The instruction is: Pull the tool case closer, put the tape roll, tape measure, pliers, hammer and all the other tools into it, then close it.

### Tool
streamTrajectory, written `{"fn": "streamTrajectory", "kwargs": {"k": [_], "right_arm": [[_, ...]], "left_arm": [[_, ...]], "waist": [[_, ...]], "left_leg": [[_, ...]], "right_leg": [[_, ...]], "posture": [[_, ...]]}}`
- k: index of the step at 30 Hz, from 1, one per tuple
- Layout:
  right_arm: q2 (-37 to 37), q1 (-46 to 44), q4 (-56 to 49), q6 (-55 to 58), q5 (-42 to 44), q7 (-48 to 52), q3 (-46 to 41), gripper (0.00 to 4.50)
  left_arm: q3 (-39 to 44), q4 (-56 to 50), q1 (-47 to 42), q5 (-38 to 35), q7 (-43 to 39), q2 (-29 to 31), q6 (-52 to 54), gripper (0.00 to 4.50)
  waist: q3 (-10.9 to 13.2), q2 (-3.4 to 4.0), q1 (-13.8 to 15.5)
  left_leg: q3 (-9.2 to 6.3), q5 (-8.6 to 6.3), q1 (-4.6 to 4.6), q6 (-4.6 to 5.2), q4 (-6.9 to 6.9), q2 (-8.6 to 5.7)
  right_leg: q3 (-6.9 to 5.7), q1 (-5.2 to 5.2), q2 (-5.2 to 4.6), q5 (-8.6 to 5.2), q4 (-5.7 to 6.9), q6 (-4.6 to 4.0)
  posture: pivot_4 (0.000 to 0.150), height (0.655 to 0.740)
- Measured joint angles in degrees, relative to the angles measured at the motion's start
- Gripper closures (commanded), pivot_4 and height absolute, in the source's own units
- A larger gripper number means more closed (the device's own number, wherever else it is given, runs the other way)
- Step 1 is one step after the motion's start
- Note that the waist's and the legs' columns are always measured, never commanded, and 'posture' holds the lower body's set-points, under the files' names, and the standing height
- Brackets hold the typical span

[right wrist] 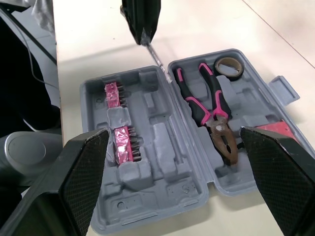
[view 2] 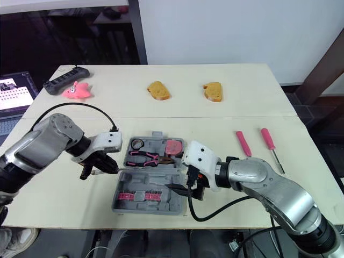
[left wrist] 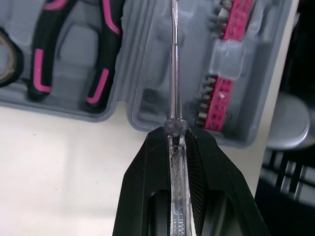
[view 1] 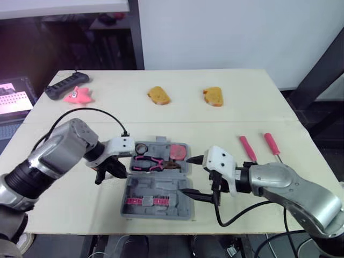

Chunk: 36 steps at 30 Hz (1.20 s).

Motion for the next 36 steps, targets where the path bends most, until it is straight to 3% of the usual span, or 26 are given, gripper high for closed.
{"fn": "streamTrajectory", "kwargs": {"k": [8, 14, 36], "right_arm": [[1.0, 0.1, 0.0, 0.1, -0.2, -1.0, 0.4, 0.0], [1.9, 0.3, -0.2, 1.1, -0.2, -2.1, 0.4, 0.0], [3.1, 1.6, -2.0, 4.2, 0.7, -4.9, 0.4, 0.0]], "left_arm": [[-7.3, -0.8, -4.3, 3.4, 2.9, -8.6, 0.9, 4.48], [-10.0, 2.4, -4.5, 7.6, 5.1, -9.8, -2.9, 4.48], [-11.8, 4.7, -4.6, 12.0, 6.5, -15.2, -3.6, 4.48]], "waist": [[0.0, -0.03, 0.1], [0.0, -0.03, 0.1], [0.0, -0.03, 0.1]], "left_leg": [[-0.01, -0.02, -0.03, 0.04, 0.14, -0.01], [-0.02, -0.05, -0.03, 0.09, 0.17, -0.01], [-0.02, -0.05, -0.02, 0.1, 0.18, -0.01]], "right_leg": [[0.0, 0.04, 0.0, 0.0, 0.01, 0.0], [0.0, 0.04, 0.0, 0.0, 0.02, 0.0], [0.0, 0.05, 0.0, 0.0, 0.04, 0.01]], "posture": [[0.15, 0.74], [0.15, 0.74], [0.15, 0.74]]}}
